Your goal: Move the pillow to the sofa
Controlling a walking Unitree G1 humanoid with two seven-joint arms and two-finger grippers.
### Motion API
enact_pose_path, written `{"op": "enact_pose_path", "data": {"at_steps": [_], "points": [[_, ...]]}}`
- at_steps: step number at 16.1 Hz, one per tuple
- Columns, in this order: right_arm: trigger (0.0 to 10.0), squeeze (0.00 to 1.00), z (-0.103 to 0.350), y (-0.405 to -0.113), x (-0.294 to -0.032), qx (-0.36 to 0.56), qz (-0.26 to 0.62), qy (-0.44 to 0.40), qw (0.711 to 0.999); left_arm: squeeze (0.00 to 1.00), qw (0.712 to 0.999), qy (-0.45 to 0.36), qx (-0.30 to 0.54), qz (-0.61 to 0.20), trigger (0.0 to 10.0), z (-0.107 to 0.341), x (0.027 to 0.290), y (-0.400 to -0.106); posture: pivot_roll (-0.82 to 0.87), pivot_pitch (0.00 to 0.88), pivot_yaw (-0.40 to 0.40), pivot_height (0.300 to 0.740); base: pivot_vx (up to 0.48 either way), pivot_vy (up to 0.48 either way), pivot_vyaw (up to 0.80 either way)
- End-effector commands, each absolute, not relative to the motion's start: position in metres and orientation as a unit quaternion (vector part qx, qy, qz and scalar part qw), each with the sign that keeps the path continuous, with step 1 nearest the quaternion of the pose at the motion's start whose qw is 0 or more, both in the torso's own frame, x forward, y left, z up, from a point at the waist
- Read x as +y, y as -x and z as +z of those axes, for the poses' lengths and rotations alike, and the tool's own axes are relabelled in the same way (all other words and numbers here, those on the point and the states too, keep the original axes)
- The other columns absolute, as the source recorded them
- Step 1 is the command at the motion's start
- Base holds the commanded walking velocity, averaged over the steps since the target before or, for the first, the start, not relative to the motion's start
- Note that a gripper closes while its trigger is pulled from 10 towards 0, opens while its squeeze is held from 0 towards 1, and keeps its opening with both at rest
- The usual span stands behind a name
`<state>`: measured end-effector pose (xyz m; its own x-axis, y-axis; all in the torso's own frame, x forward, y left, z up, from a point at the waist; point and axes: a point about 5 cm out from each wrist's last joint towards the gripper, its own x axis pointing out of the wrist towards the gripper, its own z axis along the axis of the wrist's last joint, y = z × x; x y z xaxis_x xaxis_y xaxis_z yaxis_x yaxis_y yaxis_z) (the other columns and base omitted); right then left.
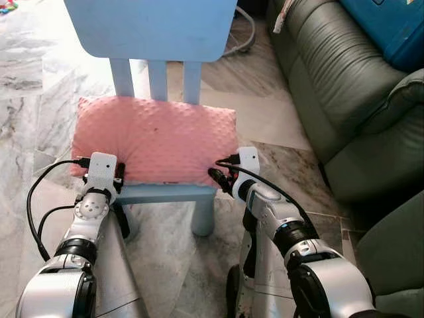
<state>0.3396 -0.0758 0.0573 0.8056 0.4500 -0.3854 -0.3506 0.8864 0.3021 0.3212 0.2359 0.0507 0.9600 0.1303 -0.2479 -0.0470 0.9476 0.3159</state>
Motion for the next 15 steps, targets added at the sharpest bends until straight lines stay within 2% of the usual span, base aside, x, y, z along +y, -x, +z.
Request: {"op": "enact_pose_path", "data": {"at_steps": [1, 10, 15], "points": [[0.0, 0.0, 0.053, -0.34, -0.083, 0.237, 0.193, -0.113, 0.945, 0.0, 0.973, -0.154, 0.17, 0.039, 0.0, 0.037, 0.234, -0.314, 0.03, 0.162, -0.14, 0.386, 0.0, 0.0, 0.0], [0.0, 0.0, 0.064, -0.35, -0.086, 0.221, 0.181, -0.128, 0.95, 0.0, 0.972, -0.151, 0.173, 0.042, 0.0, 0.039, 0.234, -0.317, 0.04, 0.121, -0.147, 0.386, 0.0, 0.0, 0.0], [0.0, 0.0, 0.068, -0.356, -0.091, 0.221, 0.163, -0.148, 0.95, 0.0, 0.975, -0.132, 0.17, 0.049, 0.0, 0.043, 0.233, -0.322, 0.04, 0.055, -0.146, 0.386, 0.0, 0.0, 0.0]]}}
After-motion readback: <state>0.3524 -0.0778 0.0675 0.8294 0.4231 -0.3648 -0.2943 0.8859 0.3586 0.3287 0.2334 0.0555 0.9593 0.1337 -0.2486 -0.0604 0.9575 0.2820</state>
